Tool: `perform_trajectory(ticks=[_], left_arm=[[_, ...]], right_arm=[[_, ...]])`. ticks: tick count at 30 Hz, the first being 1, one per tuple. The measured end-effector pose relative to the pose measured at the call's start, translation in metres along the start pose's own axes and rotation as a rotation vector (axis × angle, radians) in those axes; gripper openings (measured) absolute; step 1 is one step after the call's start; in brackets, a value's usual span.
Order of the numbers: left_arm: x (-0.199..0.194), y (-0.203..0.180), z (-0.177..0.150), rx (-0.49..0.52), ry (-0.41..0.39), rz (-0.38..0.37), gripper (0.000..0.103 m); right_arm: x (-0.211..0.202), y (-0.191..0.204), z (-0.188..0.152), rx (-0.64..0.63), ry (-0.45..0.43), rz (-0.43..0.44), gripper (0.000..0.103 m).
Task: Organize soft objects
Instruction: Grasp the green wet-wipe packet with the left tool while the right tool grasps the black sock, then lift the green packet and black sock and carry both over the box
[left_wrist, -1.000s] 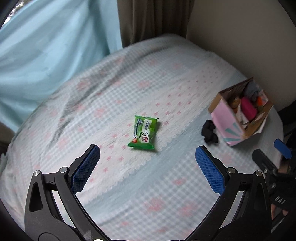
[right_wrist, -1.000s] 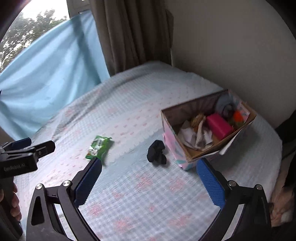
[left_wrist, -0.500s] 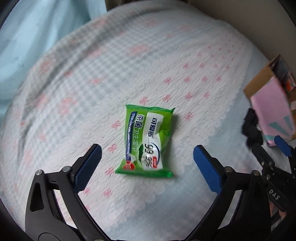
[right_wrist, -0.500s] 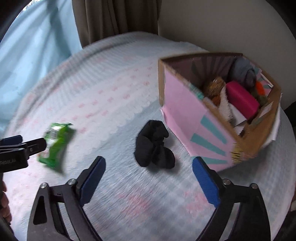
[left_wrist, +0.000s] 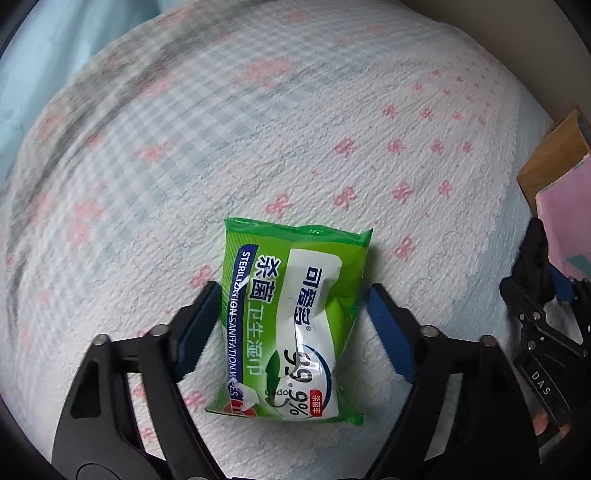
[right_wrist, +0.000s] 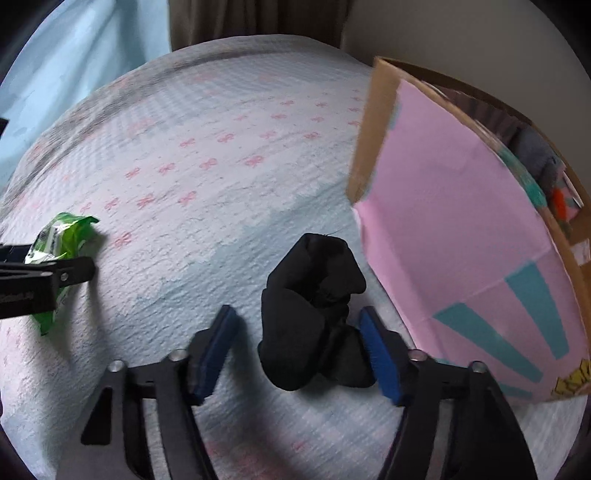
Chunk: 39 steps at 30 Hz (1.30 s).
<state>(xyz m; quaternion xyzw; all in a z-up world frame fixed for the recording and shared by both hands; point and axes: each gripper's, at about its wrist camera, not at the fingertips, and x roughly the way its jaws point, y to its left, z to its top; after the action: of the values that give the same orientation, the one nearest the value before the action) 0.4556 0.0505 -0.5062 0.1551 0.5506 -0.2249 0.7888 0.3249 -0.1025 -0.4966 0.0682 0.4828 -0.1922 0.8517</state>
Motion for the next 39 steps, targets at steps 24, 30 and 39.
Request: perform_trajectory(ticks=[24, 30, 39], left_arm=[[-0.140, -0.014, -0.003, -0.050, -0.141, -0.002, 0.037], [-0.221, -0.022, -0.020, -0.123, -0.217, 0.009, 0.037], [-0.321, -0.060, -0.038, -0.189, -0.338, 0.017, 0.037]], right_arm=[[-0.100, 0.000, 0.040, -0.022, -0.116, 0.134, 0.022], [-0.167, -0.014, 0.047, -0.024, -0.182, 0.160, 0.022], [-0.263, -0.051, 0.056, -0.034, -0.234, 0.213, 0.022]])
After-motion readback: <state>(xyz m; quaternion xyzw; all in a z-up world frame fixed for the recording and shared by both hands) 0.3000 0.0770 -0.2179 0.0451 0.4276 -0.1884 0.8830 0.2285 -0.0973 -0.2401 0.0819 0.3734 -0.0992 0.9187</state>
